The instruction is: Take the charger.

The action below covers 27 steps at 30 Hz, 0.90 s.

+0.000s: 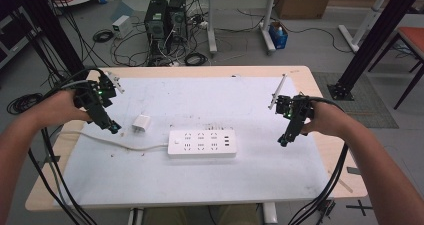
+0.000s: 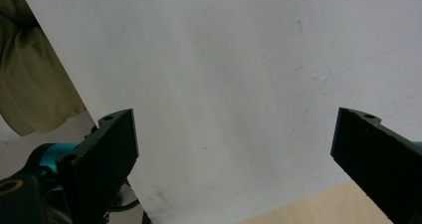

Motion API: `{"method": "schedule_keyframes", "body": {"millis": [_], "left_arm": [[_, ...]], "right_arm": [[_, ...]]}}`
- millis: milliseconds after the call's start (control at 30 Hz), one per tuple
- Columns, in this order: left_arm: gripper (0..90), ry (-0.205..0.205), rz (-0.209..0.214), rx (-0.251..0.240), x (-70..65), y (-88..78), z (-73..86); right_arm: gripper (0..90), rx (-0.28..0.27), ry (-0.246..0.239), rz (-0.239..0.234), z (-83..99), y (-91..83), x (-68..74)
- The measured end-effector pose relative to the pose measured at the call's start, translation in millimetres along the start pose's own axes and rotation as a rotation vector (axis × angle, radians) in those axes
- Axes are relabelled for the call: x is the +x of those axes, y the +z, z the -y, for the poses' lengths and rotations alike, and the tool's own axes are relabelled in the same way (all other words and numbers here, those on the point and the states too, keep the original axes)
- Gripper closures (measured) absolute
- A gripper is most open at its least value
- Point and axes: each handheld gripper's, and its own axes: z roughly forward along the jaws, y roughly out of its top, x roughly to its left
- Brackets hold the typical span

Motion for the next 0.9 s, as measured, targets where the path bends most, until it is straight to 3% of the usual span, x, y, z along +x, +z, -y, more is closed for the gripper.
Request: {"method": "schedule_keyframes", "body": {"millis": [167,333,467,700,867,900], "left_arm": [[4.1,0.008,-0.019,-0.006,0.4,-1.0,0.0],[4.2,-0.019,-0.055,-0.036,0.8,-4.5,0.8],[4.2,-0.100,-0.046,-0.047,4.3,-4.2,-1.3],[4.2,-0.312,-0.077,-0.063,13.1,4.5,-10.2],[4.2,-0.350,-0.133,-0.102,14.2,11.0,-16.5],[4.2,-0.376,-0.140,-0.114,14.2,13.2,-17.7]], "right_arm": [[4.0,-0.005,0.001,0.009,-0.1,0.2,-0.3],[3.9,-0.008,0.007,0.019,-1.9,-0.1,1.6],[4.0,-0.011,0.011,0.025,-2.2,-0.2,0.9],[3.9,-0.026,0.019,0.040,-2.8,0.4,-0.1],[3.9,-0.028,0.019,0.044,-2.6,3.3,1.6],[3.9,-0.027,0.021,0.048,-2.3,4.2,1.4]]}}
